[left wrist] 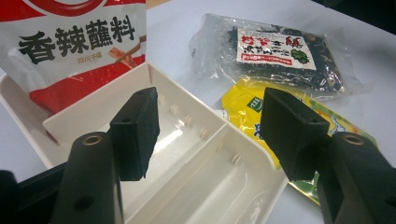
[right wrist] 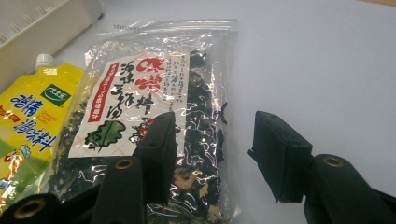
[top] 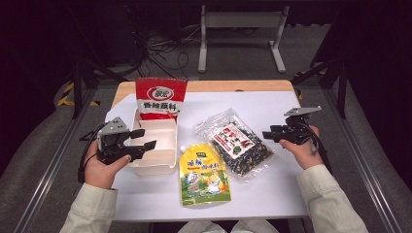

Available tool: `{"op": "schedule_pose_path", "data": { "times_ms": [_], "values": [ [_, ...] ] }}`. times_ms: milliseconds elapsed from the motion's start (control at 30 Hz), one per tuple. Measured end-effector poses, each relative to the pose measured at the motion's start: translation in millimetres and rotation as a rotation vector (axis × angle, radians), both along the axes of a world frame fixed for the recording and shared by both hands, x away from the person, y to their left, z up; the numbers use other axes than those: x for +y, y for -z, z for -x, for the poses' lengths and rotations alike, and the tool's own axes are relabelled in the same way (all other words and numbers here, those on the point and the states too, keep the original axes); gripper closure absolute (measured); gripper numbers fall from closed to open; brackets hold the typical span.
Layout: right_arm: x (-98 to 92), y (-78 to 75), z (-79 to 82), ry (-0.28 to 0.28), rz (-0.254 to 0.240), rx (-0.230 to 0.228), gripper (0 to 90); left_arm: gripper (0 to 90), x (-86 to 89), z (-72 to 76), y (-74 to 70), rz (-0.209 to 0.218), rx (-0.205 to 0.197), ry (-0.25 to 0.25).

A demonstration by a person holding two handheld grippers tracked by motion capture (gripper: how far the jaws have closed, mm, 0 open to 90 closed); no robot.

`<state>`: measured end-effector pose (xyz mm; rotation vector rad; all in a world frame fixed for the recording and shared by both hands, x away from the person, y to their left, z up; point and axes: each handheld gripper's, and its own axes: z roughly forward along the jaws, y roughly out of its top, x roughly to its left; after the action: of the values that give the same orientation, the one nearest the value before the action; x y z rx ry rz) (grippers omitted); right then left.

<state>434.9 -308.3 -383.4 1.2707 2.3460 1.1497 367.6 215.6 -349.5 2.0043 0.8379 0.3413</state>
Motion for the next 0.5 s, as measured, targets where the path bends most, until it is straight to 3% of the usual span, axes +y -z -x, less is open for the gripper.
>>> {"op": "schedule_pose_path", "data": {
  "times_ms": [500],
  "values": [
    [6.6,20.9,-23.2,0.002,-0.004,0.053,47.4,38.5,12.4,16.8,3.2,-0.008,0.012,-0.022]
  ]
}}
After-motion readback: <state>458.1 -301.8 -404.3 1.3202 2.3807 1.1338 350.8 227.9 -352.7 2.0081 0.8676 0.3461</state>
